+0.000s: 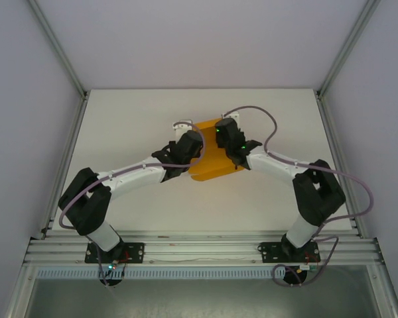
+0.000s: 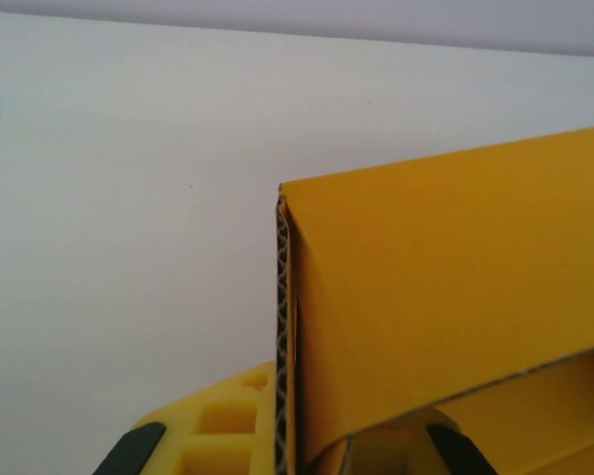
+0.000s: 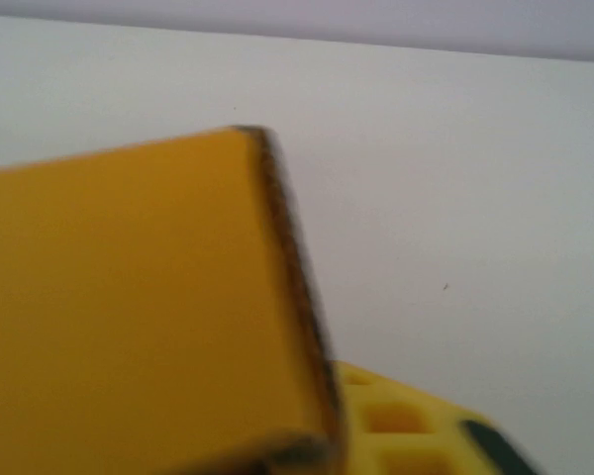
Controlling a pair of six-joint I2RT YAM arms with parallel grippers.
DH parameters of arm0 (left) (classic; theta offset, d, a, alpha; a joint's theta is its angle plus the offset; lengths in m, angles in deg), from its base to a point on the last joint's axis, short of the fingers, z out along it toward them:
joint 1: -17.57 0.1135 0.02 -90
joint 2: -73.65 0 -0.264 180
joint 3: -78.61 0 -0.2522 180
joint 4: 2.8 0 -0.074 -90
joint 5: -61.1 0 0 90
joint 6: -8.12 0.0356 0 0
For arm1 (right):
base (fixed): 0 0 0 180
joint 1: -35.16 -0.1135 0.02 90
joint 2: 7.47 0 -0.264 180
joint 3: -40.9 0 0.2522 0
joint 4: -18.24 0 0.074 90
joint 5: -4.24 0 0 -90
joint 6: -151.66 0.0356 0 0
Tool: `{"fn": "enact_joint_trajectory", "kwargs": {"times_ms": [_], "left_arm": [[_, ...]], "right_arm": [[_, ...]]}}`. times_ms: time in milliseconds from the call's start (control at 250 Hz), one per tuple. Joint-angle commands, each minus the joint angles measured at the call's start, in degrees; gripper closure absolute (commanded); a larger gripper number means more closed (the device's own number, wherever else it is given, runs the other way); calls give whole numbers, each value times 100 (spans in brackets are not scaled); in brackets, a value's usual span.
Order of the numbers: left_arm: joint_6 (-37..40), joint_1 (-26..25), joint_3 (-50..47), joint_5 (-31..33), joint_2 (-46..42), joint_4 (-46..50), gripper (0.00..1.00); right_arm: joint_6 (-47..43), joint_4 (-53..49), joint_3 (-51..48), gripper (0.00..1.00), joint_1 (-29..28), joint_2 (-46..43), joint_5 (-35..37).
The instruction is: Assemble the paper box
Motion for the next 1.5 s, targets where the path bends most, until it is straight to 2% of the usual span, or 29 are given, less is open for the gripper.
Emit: {"fn": "enact_joint_trajectory", "kwargs": {"times_ms": [0,40,128,244,416,532,676,819,927,1035,1127,1203,1327,1499], "left_arm": [[-42,0,20,290,-196,224,100],[-46,-1,8,272,-206,214,100],[-43,-1,-10,259,-231,199,100],[-21,4,-42,253,-285,179,100],[52,18,-59,260,-324,165,100],[304,116,-57,-75,-353,178,100],[1040,482,64,-1090,-448,523,100],[1822,588,144,-1414,-573,819,100],[2481,605,437,-2402,-527,1424,100],[3167,614,861,-3529,-340,2325,100],[3834,525,1316,-4081,-161,3327,100],[4417,344,1539,-3994,-26,3995,100],[4769,-3,2175,-3225,544,5052,100],[4892,-214,2623,-2127,1396,5249,100]], "right_arm": [[-119,524,-221,56,260,-477,-786],[-119,506,-262,56,277,-592,-877],[-213,415,-345,47,301,-799,-1100],[-264,176,-398,32,347,-1004,-1241],[-444,-29,-617,0,387,-1476,-1841],[-168,39,-934,0,425,-2032,-1593],[351,-263,-1273,0,576,-2875,-871],[449,-735,-1595,0,756,-3712,-634],[584,-1300,-1669,0,897,-4151,-560],[545,-1779,-1650,0,1039,-4377,-779],[569,-1919,-1686,0,1085,-4461,-824],[532,-1944,-1747,0,1105,-4502,-977],[463,-1909,-1839,0,1166,-4497,-1018],[458,-1903,-1891,0,1349,-4486,-1173]]}}
